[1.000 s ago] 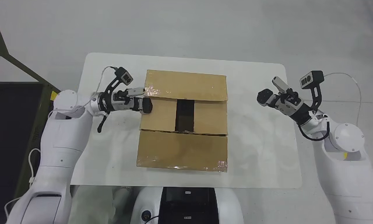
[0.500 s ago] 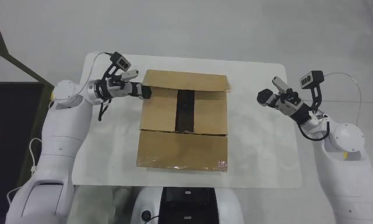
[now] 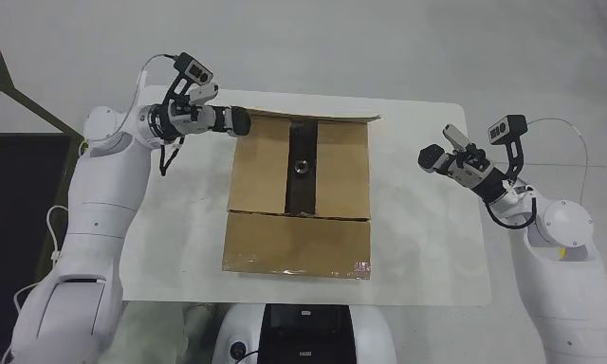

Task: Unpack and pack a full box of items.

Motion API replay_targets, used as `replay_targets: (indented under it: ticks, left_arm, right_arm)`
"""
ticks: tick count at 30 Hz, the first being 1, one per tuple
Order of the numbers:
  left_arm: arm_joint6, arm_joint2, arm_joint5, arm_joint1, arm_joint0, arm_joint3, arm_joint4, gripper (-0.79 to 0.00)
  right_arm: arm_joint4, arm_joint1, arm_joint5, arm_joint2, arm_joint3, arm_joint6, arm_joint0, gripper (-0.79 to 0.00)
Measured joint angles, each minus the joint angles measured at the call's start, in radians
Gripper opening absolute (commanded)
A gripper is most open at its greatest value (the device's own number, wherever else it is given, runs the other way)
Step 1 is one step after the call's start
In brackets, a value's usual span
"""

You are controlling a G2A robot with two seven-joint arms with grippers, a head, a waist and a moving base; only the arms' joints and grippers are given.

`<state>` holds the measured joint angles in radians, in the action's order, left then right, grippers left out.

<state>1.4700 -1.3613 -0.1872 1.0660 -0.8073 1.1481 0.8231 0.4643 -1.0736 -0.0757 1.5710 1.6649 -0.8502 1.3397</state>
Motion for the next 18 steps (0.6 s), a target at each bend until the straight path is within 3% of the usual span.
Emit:
replay_targets:
  ticks: [11, 18]
  left_arm:
    - [-0.040, 0.075, -0.045, 0.034, 0.151, -0.168, 0.060, 0.000]
    - [0.051, 0.067, -0.019, 0.029, 0.131, -0.225, 0.077, 0.000]
  right_arm:
    - [0.000, 0.000, 0.000, 0.000, 0.000, 0.000, 0.000, 0.000]
    - [0.000, 0.000, 0.000, 0.000, 0.000, 0.000, 0.000, 0.000]
